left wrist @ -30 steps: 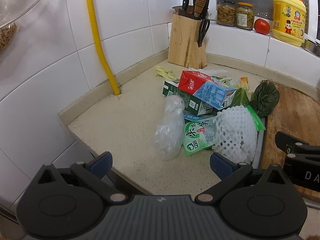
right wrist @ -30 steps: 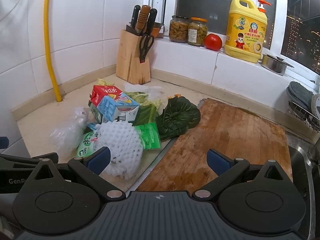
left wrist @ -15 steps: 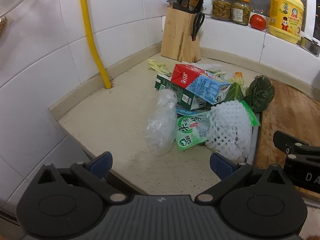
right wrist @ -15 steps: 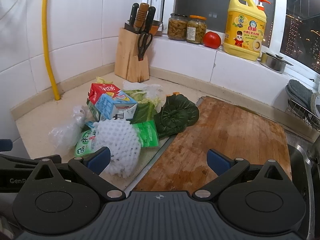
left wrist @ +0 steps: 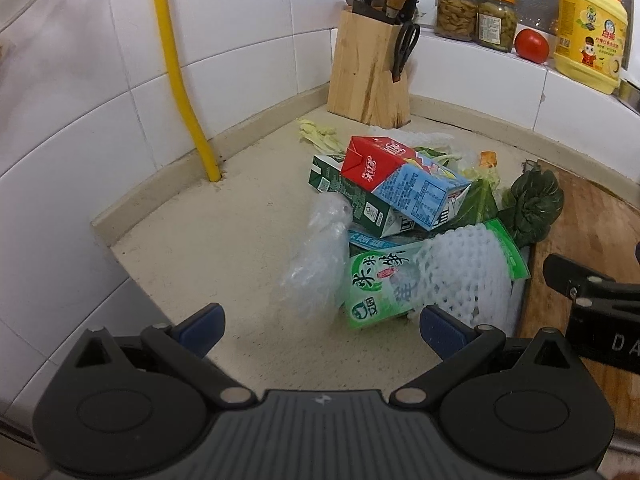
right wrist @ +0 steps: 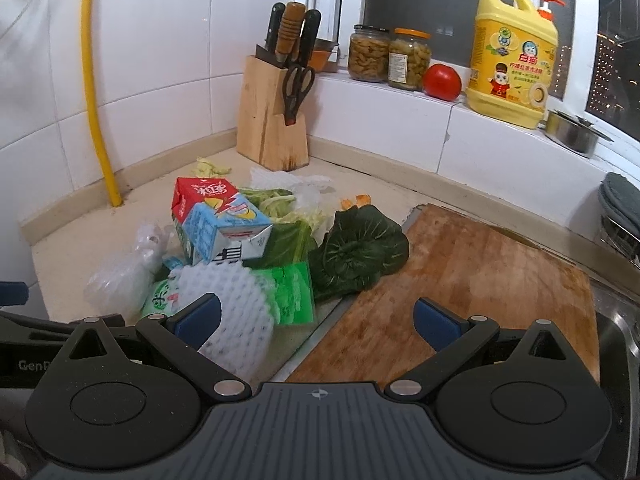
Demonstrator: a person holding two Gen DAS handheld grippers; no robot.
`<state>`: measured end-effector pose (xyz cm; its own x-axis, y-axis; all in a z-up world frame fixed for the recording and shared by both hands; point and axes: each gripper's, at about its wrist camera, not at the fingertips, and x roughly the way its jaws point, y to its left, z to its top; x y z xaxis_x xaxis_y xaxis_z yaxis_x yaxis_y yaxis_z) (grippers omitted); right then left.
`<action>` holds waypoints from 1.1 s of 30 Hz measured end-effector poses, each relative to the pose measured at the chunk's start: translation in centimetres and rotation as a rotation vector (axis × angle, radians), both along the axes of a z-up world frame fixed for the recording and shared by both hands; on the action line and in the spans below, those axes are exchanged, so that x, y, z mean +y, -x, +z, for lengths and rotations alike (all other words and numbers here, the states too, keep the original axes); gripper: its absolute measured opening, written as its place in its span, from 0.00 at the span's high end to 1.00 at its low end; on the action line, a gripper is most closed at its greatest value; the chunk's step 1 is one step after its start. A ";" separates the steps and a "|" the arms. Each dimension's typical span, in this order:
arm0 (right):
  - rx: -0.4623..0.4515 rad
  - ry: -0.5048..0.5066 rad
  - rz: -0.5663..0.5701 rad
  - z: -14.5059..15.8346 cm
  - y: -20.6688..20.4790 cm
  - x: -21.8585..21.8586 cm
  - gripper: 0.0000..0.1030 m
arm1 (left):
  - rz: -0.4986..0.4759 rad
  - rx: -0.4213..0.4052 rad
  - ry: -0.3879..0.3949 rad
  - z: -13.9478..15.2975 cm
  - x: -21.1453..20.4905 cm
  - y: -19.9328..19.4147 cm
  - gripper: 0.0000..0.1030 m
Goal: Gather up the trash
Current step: 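Approach the pile of trash with both tools, then grasp the red Ice Tea carton with the right tool while the left tool grasps the white foam net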
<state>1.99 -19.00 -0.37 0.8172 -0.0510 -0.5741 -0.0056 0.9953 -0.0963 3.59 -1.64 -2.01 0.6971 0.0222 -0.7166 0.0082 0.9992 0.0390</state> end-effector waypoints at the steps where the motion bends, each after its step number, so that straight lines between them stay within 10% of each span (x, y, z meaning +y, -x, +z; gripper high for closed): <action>1: 0.005 -0.003 0.005 0.0 -0.4 -0.2 0.00 | 0.002 0.003 -0.004 -0.1 -0.2 -0.2 0.02; 21: 0.010 -0.012 0.149 0.1 -8.3 -2.6 0.00 | 0.032 -0.002 0.039 0.8 -0.5 -5.1 0.02; 33: 0.087 -0.070 0.430 0.0 -15.3 -0.4 0.00 | 0.088 -0.015 0.068 1.9 1.6 -6.6 0.02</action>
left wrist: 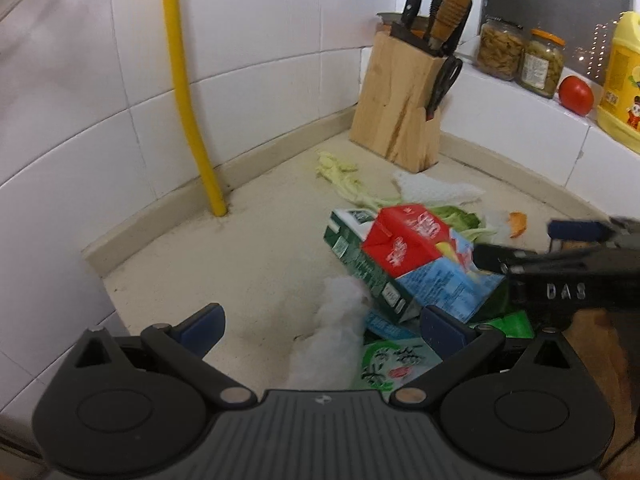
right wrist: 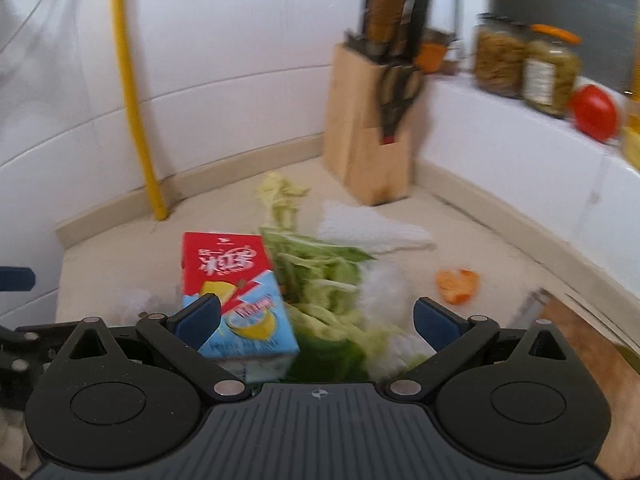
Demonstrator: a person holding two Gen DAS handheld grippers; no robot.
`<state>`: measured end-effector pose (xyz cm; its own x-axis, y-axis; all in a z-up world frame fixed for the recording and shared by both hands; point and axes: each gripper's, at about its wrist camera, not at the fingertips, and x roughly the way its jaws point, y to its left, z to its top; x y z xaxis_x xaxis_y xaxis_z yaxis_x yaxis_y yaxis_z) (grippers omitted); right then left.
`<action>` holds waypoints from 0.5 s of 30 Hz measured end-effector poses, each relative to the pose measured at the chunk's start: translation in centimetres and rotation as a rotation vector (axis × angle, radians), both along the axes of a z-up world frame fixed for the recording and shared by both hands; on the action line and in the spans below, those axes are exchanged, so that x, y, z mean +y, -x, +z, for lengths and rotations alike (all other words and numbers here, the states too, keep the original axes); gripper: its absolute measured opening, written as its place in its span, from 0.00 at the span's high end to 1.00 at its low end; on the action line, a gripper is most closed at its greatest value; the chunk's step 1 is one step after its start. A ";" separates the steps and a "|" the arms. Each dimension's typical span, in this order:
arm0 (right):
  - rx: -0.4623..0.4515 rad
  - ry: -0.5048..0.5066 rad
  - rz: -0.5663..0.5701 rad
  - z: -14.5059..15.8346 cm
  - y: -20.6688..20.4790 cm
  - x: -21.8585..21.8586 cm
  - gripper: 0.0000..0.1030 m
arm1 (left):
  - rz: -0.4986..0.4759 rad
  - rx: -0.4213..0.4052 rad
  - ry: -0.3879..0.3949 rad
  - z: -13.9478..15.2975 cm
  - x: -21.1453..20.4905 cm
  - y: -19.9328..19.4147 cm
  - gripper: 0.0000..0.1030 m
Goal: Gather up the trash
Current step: 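Grasp the red Ice Tea carton with the right tool while the left tool grasps the white foam net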
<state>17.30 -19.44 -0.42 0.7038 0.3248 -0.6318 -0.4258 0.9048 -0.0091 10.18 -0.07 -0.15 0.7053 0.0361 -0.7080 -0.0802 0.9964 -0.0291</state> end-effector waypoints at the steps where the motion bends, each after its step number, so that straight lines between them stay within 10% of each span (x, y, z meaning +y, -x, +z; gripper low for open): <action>1: 0.006 -0.007 0.022 0.0 -0.3 0.3 0.00 | 0.006 0.003 0.006 -0.1 0.2 0.1 0.02; 15: 0.135 0.092 0.220 -1.7 -3.5 5.2 0.09 | -0.045 0.011 0.081 -1.8 0.8 0.1 0.02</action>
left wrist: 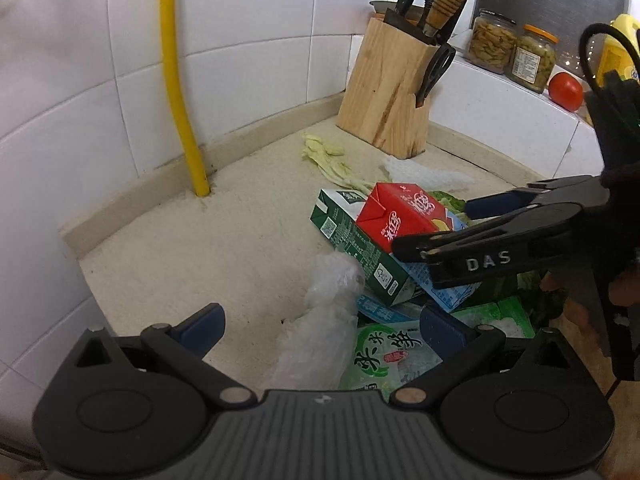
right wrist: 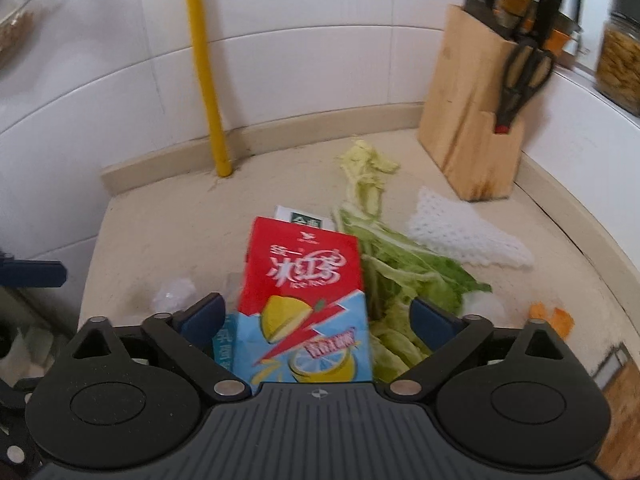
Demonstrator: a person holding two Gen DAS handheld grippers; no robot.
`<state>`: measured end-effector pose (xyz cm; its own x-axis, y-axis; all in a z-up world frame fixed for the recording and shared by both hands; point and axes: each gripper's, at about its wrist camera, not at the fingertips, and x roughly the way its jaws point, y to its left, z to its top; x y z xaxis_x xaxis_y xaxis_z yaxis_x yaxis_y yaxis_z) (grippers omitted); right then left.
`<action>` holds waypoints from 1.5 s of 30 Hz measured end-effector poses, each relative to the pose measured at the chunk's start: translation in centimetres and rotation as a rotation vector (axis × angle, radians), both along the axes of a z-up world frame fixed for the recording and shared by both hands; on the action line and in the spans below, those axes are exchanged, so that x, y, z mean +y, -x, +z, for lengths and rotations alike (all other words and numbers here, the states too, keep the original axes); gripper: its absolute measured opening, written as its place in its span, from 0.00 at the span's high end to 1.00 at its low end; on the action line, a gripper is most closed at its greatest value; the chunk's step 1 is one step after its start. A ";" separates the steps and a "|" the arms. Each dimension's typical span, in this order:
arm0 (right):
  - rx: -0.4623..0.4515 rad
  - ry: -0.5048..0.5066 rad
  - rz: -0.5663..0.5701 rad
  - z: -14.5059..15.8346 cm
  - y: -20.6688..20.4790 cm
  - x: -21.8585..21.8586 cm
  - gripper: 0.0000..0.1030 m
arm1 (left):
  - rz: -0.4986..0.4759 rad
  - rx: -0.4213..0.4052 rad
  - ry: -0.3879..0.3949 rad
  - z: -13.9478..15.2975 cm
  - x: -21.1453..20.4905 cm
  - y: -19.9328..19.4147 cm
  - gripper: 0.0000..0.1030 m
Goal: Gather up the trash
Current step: 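Grasp the red Ice Tea carton with the right tool while the left tool grasps the white foam net, then carry the carton and foam net over the trash bin below the counter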
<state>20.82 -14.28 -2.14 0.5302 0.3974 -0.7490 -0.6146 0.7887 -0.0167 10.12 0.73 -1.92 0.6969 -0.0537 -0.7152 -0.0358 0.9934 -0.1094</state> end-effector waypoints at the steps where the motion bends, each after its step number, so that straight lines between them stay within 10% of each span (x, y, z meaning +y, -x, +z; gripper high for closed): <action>1: 0.030 0.003 0.002 -0.3 -0.3 0.2 0.21 | -0.001 0.003 0.007 -0.1 0.1 0.0 0.02; 23: 0.016 -0.230 -0.169 3.2 4.2 -7.4 0.28 | -0.381 -0.053 -0.020 -0.7 -7.9 2.8 0.04; 30: 0.020 -0.253 -0.226 2.8 5.7 -9.4 0.29 | -0.387 0.054 -0.043 -2.8 -9.4 1.1 0.40; 45: -0.018 -0.287 -0.296 3.4 8.2 -11.4 0.29 | -0.348 0.120 0.032 -3.1 -8.5 0.6 0.80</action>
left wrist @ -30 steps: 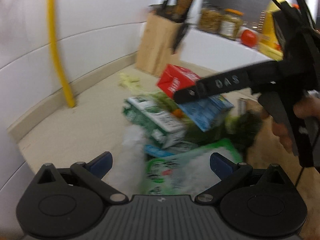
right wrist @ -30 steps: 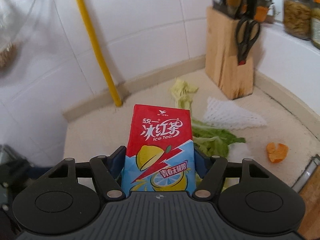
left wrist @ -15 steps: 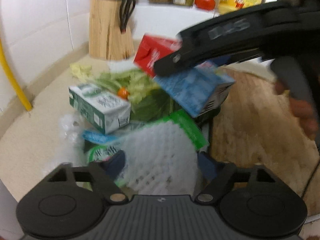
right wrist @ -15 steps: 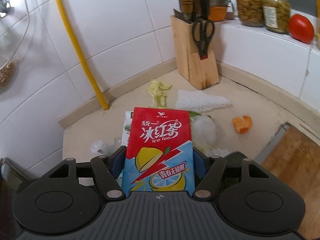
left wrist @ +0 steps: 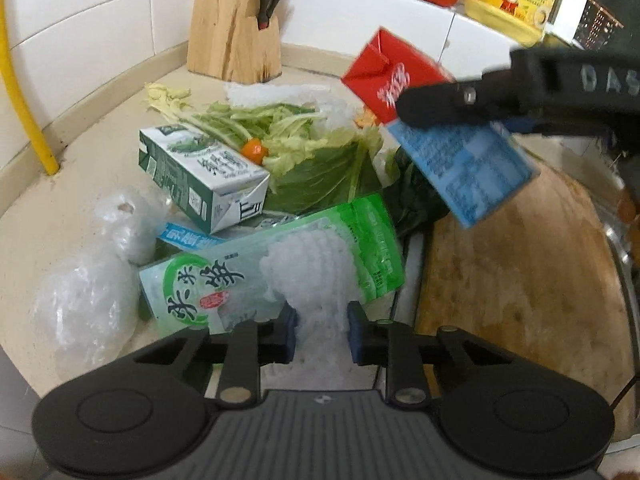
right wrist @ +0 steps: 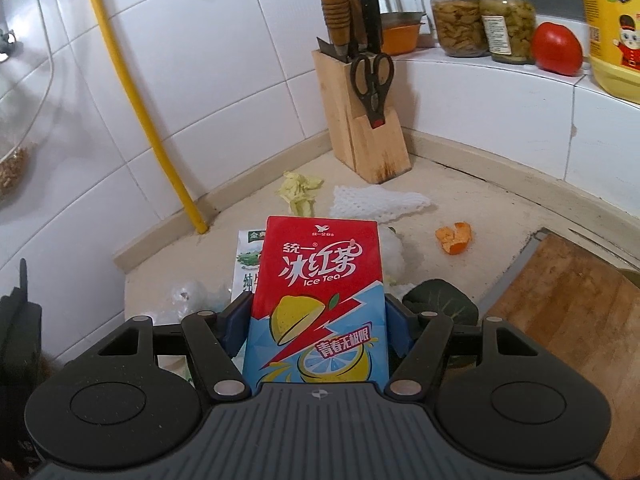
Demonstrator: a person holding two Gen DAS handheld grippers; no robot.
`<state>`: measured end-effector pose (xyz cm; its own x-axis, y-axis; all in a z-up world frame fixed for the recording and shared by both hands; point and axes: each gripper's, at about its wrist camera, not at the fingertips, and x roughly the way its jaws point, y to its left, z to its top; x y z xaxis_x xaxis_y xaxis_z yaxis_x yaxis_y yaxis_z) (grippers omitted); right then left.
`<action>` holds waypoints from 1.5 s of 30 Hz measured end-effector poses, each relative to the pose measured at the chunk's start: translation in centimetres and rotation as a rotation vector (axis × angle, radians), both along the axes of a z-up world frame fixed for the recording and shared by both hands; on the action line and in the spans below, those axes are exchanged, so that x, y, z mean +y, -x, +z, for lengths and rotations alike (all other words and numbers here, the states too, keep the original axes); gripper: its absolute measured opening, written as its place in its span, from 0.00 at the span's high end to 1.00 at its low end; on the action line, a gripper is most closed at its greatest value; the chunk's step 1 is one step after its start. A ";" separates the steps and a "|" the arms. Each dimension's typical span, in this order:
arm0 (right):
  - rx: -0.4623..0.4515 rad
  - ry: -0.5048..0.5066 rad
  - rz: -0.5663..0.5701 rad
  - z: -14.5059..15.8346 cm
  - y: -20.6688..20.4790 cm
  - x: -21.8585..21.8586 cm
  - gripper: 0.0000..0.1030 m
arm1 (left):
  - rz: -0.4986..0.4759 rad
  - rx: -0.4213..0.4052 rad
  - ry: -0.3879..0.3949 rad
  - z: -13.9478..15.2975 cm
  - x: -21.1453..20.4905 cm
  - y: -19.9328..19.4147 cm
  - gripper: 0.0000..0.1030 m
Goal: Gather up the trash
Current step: 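Carry the carton and foam net over the trash bin below the counter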
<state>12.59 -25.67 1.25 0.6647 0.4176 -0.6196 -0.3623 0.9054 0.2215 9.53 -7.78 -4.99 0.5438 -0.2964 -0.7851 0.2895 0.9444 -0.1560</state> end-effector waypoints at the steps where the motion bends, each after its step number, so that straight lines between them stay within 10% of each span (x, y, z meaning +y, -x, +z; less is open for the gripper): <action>1: -0.005 0.006 -0.008 0.1 0.3 0.0 0.29 | -0.005 -0.012 -0.001 0.2 -0.1 0.1 0.80; 24: -0.057 0.085 -0.046 1.1 3.9 4.0 0.29 | 0.038 -0.153 0.063 4.4 5.6 2.9 0.80; 45: -0.075 0.146 0.214 0.6 5.9 15.6 0.29 | 0.315 -0.185 0.029 4.3 14.8 6.7 0.80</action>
<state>6.69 -10.09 1.83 0.6170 0.4636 -0.6359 -0.5593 0.8268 0.0600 2.86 7.02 -0.72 0.7439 -0.1130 -0.6586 0.0114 0.9876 -0.1566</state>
